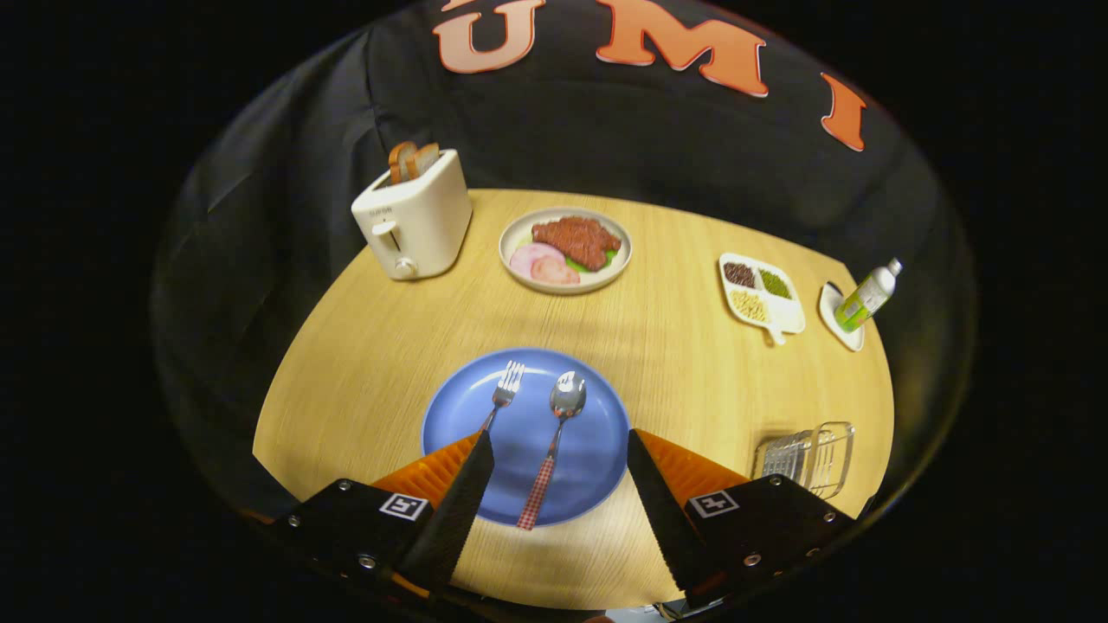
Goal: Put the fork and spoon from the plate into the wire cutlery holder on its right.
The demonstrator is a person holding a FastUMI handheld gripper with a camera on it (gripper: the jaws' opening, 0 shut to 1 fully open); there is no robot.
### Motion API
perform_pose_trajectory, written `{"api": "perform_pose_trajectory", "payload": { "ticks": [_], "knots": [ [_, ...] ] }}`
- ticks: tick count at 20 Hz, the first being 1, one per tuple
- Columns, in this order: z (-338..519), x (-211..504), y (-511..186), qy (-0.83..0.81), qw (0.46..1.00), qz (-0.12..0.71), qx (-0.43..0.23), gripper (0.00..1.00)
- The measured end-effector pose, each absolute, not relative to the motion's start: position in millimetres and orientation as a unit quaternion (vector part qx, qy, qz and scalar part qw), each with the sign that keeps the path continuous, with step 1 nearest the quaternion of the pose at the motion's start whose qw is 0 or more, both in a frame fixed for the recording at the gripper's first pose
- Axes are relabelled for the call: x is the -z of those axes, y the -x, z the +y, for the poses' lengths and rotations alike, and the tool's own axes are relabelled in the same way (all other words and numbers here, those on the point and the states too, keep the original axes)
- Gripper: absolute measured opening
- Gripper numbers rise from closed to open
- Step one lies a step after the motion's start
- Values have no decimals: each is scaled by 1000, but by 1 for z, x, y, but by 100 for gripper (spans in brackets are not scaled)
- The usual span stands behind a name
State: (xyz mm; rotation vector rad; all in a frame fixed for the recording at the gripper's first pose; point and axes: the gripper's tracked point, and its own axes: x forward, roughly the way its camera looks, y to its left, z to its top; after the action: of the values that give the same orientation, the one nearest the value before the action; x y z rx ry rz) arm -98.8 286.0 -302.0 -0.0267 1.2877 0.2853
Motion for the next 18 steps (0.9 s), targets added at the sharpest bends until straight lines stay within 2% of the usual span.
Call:
{"api": "perform_pose_trajectory", "payload": {
  "ticks": [3,8,10,15,18],
  "knots": [
    [291,329,123,7,742,655,-140,87],
    [295,352,140,25,696,704,-142,74],
    [300,359,146,20,679,721,-137,65],
    [299,371,155,29,651,749,-119,34],
    [302,373,158,16,636,764,-109,23]
  ]
}}
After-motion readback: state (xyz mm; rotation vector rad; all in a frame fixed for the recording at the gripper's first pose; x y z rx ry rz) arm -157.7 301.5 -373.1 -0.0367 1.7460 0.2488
